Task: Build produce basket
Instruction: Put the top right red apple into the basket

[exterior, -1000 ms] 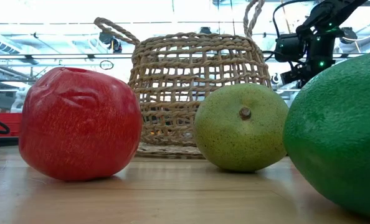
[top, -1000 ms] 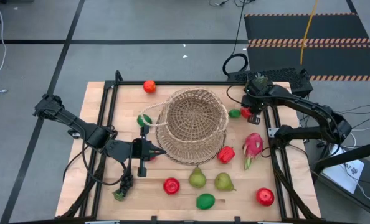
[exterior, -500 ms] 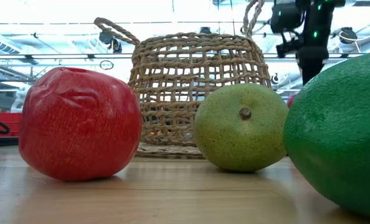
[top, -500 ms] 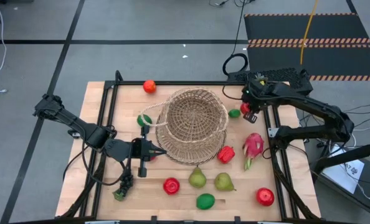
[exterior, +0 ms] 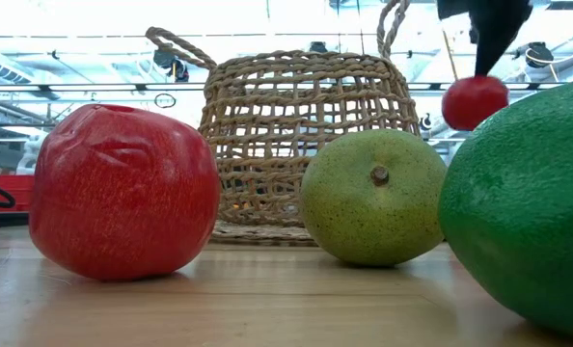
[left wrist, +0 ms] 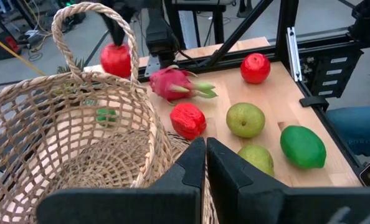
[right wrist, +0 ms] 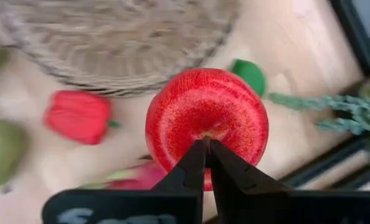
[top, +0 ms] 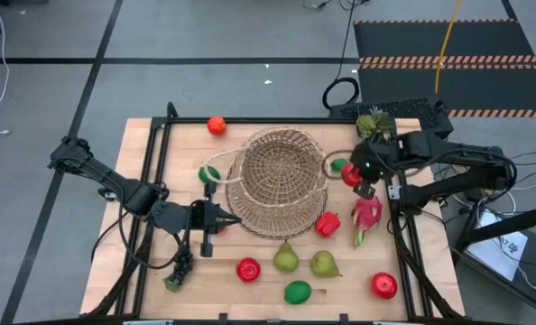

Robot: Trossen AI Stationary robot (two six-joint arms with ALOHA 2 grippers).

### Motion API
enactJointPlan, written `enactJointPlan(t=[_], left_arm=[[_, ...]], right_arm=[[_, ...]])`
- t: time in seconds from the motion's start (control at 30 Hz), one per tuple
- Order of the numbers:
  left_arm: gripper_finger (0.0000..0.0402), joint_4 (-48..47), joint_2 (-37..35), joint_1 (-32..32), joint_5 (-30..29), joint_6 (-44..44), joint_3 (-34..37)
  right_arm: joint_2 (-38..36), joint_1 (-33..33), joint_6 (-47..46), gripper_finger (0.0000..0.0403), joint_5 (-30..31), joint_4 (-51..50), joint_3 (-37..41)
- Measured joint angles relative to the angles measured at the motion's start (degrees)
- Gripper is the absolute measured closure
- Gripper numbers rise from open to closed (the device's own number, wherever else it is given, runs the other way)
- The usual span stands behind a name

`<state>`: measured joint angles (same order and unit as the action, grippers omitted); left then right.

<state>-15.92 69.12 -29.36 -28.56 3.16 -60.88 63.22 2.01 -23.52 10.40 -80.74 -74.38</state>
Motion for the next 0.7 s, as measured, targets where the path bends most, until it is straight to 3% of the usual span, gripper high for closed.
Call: enactJointPlan(t=[0.23,0.4,0.53,0.7], left_arm=[[0.0382,0.2,0.0,0.1,-0.2,0.0,0.0],[0.0382,3.0,0.0,0.1,-0.5,-1.1,0.0],[0.0382,4.8,0.0,0.1,-0.5,-1.2,0.0],[0.0382,6.1,0.4,0.0,-0.5,-0.8,0.0]], right_arm=[[0.0,-13.2,-12.1,0.0397,-4.6,-1.0,-0.6],[0.6,-22.2,-24.3,0.0397,-4.6,1.2,-0.6],[1.5,-29.0,-29.6,0.0397,-4.1,8.9,-0.7],[3.1,-36.6,-30.2,0.0397,1.5,22.4,-0.7]])
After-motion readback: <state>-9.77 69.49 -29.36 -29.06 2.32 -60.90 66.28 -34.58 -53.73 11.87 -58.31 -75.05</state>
